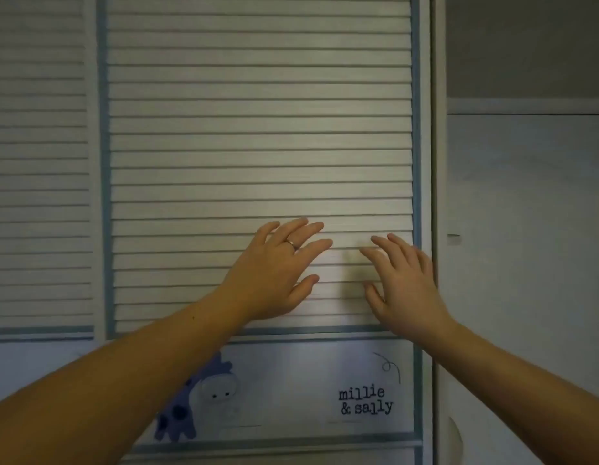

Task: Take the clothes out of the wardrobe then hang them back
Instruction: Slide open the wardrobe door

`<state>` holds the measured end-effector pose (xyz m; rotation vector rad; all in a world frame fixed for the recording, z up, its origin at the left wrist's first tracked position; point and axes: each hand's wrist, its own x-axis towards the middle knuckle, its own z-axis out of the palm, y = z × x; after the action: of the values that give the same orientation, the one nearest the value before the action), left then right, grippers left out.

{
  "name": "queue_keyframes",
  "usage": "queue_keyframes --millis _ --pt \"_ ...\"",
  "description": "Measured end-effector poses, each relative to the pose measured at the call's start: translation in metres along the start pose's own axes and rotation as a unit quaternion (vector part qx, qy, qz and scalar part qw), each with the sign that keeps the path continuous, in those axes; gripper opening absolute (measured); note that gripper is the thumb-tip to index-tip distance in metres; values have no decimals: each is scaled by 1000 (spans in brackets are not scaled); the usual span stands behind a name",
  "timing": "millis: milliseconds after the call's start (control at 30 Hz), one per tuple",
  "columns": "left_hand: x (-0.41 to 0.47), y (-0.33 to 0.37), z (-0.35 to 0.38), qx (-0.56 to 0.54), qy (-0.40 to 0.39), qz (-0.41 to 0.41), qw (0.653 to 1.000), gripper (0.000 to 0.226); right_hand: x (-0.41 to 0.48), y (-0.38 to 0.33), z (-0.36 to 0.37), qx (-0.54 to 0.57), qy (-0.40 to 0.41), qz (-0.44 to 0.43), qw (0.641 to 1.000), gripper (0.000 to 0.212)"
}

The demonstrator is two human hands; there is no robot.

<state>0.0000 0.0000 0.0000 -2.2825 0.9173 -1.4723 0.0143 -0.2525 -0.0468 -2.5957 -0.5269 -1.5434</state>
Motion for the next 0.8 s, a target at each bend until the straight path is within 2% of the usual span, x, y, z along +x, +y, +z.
queue_keyframes --millis 200,433,567,800 --pt "42 1 54 46 10 0 999 55 18 35 47 -50 2 -63 997 64" --pt "68 -8 99 71 59 -49 995 63 25 50 80 -83 61 -19 994 69" --pt "67 -11 108 96 86 -42 991 63 27 50 90 -100 111 -27 988 68" --pt "61 -19 108 94 95 -35 990 62 30 39 96 -104 143 -20 984 69"
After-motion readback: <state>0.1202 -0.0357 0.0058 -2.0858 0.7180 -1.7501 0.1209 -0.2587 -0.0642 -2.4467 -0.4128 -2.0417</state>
